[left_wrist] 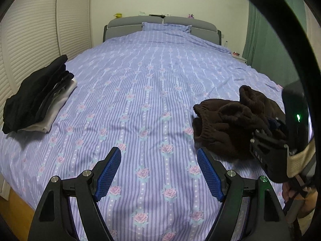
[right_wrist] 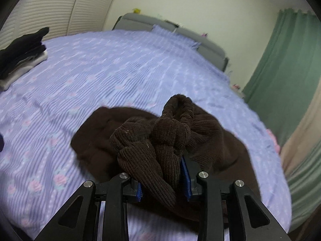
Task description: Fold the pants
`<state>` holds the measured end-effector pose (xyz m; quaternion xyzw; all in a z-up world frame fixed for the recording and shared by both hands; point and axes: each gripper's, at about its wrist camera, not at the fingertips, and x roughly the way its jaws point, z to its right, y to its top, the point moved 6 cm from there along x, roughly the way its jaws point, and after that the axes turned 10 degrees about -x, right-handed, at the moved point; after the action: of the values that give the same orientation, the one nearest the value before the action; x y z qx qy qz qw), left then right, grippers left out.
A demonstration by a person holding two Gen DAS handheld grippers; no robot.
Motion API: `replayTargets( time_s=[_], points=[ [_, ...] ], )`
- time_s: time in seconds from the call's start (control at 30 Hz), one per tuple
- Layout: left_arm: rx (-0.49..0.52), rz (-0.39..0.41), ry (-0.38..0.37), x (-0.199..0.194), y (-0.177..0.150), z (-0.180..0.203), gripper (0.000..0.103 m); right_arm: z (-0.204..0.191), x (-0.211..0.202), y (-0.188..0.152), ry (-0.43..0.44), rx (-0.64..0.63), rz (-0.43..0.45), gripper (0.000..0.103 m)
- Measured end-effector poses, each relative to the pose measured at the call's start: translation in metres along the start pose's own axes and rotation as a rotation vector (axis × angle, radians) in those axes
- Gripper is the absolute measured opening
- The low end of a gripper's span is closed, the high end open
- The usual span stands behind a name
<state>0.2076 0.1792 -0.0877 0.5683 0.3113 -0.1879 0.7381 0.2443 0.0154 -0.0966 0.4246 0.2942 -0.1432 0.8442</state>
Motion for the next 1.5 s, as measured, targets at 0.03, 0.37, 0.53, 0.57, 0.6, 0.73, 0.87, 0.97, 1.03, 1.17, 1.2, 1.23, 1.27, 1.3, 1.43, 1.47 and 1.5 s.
replayTargets(
  time_s=[0.03,0.37,0.53,0.57,0.6,0.73,0.87,0.97,1.03,1.17,1.2,1.23,1.27,1.3,1.43,1.47,1.5],
  points=[
    [0.000,-0.002,0.007,0.001,0.000,-0.001,0.078,-0.003,0.000,-0.004,0.009,-0.011,0.001,0.036],
    [0.003,0.005,0.045,0.003,0.008,-0.001,0.080,-0.006,-0.021,-0.022,0.148,-0.042,0.050,0.045],
    [0.031,0.017,0.054,0.002,0.011,0.014,0.083,-0.008,-0.028,-0.027,0.228,-0.020,0.097,0.093],
    [0.039,0.018,0.057,0.002,0.012,0.016,0.083,-0.010,-0.030,-0.026,0.234,-0.005,0.117,0.093],
    [0.045,0.020,0.060,0.002,0.011,0.018,0.083,-0.012,-0.030,-0.026,0.227,-0.002,0.121,0.093],
    [0.074,0.044,0.063,-0.007,0.013,0.025,0.083,-0.016,-0.047,-0.022,0.199,-0.022,0.166,0.093],
    [0.085,0.080,0.034,-0.022,0.017,0.033,0.083,0.007,-0.082,-0.024,0.128,0.034,0.242,0.093],
    [0.076,0.096,-0.009,-0.031,0.018,0.042,0.084,0.032,-0.101,-0.031,0.079,0.106,0.264,0.093],
    [0.074,0.101,-0.039,-0.036,0.018,0.051,0.084,0.051,-0.109,-0.039,0.048,0.162,0.263,0.093],
    [0.094,0.098,-0.118,-0.040,0.017,0.075,0.084,0.089,-0.115,-0.056,-0.007,0.268,0.250,0.093],
    [0.101,0.092,-0.148,-0.038,0.017,0.084,0.084,0.097,-0.115,-0.059,-0.018,0.286,0.248,0.093],
    [0.108,0.087,-0.168,-0.037,0.016,0.091,0.084,0.104,-0.113,-0.063,-0.032,0.307,0.243,0.093],
    [0.118,0.081,-0.190,-0.033,0.017,0.100,0.085,0.111,-0.109,-0.067,-0.045,0.328,0.236,0.093],
    [0.124,0.077,-0.203,-0.030,0.017,0.107,0.085,0.116,-0.105,-0.070,-0.050,0.342,0.226,0.093],
    [0.142,0.025,-0.263,-0.005,0.022,0.142,0.085,0.136,-0.084,-0.088,-0.067,0.414,0.181,0.093],
    [0.139,0.009,-0.268,0.003,0.024,0.150,0.085,0.141,-0.077,-0.093,-0.064,0.435,0.167,0.093],
    [0.135,-0.008,-0.274,0.011,0.026,0.158,0.086,0.145,-0.074,-0.098,-0.062,0.450,0.159,0.093]
  ],
)
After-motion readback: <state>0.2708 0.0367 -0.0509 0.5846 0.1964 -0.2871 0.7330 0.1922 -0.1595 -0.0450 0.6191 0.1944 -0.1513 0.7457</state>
